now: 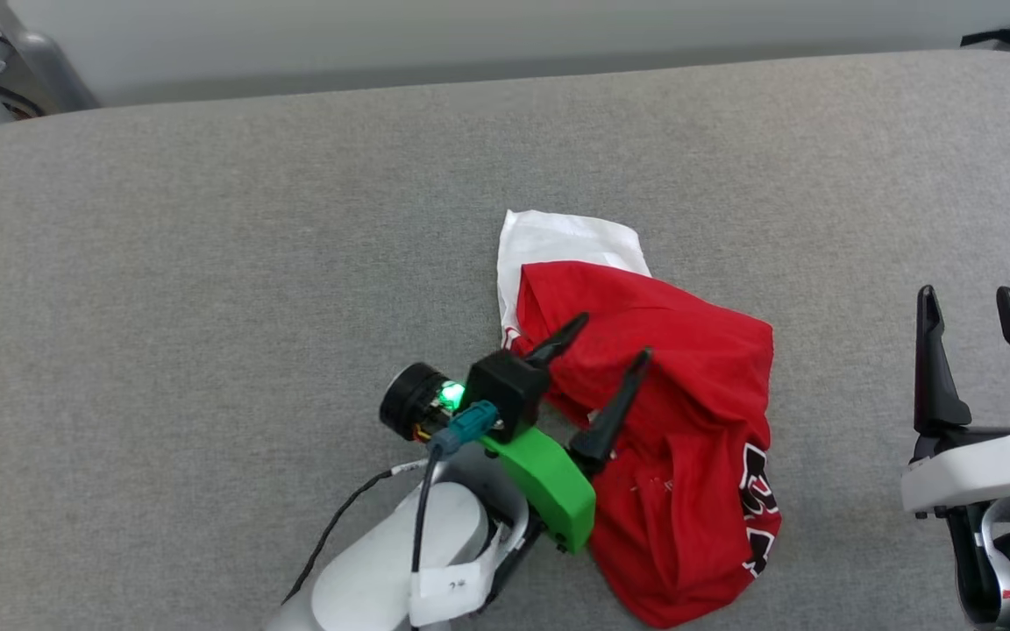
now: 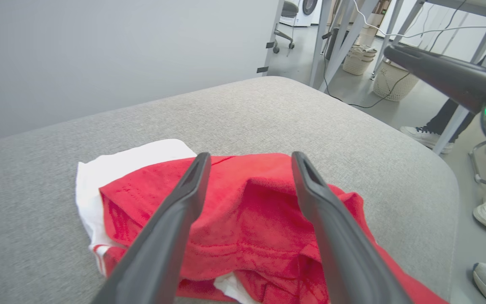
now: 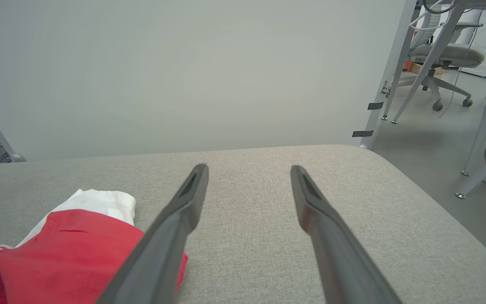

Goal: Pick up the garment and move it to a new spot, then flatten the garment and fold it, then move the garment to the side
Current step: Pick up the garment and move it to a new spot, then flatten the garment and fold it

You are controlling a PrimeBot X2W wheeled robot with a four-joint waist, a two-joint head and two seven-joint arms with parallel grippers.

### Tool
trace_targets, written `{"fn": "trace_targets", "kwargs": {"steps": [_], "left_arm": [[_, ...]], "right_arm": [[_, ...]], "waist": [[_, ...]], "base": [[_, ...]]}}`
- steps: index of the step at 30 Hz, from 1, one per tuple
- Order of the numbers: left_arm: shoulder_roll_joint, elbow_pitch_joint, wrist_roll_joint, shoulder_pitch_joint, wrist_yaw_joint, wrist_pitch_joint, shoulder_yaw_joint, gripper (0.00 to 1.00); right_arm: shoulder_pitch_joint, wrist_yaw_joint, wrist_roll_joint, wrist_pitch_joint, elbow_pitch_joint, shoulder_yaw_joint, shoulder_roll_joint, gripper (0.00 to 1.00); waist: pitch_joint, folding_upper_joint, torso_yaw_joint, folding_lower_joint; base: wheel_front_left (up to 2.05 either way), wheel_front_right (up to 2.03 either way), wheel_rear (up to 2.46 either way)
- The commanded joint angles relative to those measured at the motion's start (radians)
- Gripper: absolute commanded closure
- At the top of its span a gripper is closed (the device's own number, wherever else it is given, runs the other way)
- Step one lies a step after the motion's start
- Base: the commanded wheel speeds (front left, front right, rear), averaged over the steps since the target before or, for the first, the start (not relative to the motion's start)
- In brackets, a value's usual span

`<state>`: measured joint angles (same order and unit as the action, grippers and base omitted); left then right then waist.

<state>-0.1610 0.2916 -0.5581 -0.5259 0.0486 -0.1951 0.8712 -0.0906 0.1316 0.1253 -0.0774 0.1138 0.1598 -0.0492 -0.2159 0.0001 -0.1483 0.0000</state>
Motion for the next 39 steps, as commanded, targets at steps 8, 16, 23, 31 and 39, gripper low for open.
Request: {"fn": "trace_targets", "kwargs": {"steps": [8, 16, 23, 31, 39], "left_arm": [[-0.07, -0.059, -0.025, 0.086, 0.112, -0.059, -0.16, 0.0], [-0.102, -0.158, 0.025, 0.193, 0.174, -0.066, -0.357, 0.0], [-0.106, -0.208, 0.077, 0.321, 0.17, -0.066, -0.486, 0.0], [-0.107, -0.201, 0.106, 0.434, 0.145, -0.067, -0.537, 0.0], [-0.092, -0.18, 0.118, 0.456, 0.124, -0.067, -0.547, 0.0]], "right_arm": [[0.05, -0.001, -0.023, 0.04, 0.028, -0.006, -0.001, 0.0], [0.094, -0.001, -0.025, 0.063, 0.045, -0.008, -0.001, 0.0], [0.138, -0.001, -0.019, 0.076, 0.044, -0.026, -0.001, 0.0], [0.176, -0.001, -0.018, 0.086, 0.044, -0.041, -0.001, 0.0], [0.193, -0.001, -0.04, 0.096, 0.059, -0.058, -0.001, 0.0]], "waist": [[0.076, -0.0001, 0.081, 0.0], [0.099, -0.0001, 0.094, 0.0], [0.133, -0.0001, 0.097, 0.0], [0.176, -0.0001, 0.093, 0.0], [0.186, -0.0001, 0.097, 0.0]], "base": [[0.0, 0.0, 0.0], [0.0, 0.0, 0.0], [0.0, 0.0, 0.0], [0.0, 0.0, 0.0], [0.0, 0.0, 0.0]]}}
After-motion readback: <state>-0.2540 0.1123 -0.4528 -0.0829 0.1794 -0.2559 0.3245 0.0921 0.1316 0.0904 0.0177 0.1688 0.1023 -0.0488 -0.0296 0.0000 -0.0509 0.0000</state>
